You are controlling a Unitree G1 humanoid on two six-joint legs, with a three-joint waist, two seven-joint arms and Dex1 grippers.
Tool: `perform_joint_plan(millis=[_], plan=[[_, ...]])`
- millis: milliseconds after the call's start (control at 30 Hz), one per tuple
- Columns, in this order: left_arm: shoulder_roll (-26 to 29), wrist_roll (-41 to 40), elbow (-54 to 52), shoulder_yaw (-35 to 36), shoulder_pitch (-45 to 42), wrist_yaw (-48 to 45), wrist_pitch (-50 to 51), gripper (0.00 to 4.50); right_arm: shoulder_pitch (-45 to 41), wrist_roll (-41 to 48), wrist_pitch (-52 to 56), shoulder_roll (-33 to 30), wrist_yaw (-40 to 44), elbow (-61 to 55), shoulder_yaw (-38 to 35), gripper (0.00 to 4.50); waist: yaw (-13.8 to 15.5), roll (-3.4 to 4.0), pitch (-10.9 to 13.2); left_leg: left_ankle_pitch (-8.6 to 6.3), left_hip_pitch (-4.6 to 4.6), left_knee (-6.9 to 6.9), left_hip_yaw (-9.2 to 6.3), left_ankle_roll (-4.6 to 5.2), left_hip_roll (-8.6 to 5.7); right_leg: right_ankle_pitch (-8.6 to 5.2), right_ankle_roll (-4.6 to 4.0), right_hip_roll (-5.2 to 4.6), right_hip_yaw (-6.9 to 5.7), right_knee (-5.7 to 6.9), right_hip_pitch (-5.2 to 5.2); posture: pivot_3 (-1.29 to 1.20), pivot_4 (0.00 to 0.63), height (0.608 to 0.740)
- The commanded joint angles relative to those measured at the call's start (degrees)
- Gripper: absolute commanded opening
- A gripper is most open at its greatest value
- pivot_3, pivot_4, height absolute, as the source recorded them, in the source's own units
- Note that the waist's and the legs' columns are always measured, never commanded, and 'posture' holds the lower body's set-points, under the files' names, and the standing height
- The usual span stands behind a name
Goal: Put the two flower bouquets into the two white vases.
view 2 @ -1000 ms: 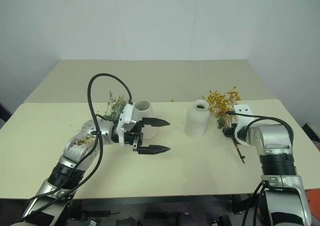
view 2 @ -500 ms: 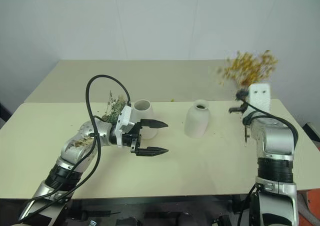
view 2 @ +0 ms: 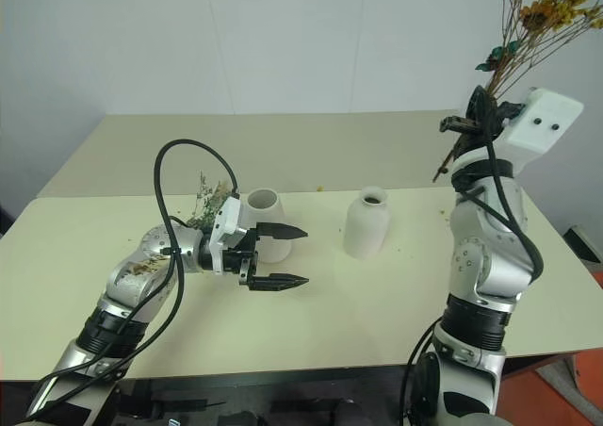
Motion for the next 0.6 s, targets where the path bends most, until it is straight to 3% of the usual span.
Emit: perform_joint_plan(millis=[33,300,600], plan=[[0.3,-0.7,-2.1,1.5,0.2,0.3,-0.2,4.5,-0.9,0.2,-5.0,2.3,1.3,-0.8,4.0,0.03,-0.1,0.03,0.0,0.0,0.01,0.0,0.0,0.0,0.0,0.0,0.0,0.0,0.01,0.02,0.0,0.0,0.15,0.74],[0.0,-4.1,-4.2,4.7,0.8,2.2,2.7,4.5,-1.4,0.0,-10.8,5.4,5.0,5.9,9.1,0.03,0.1,0.04,0.0,0.0,0.02,0.0,-0.02,0.0,0.0,0.0,-0.01,0.0,0.0,0.02,-0.01,0.0,0.15,0.74],[-0.2,-6.1,-5.3,7.0,0.8,5.5,4.8,4.5,0.0,-1.5,-15.2,4.6,6.6,10.2,9.9,0.03,0.1,0.05,0.0,0.0,0.03,-0.01,-0.03,0.0,0.0,0.0,-0.01,0.0,0.0,0.02,-0.02,0.0,0.15,0.74]])
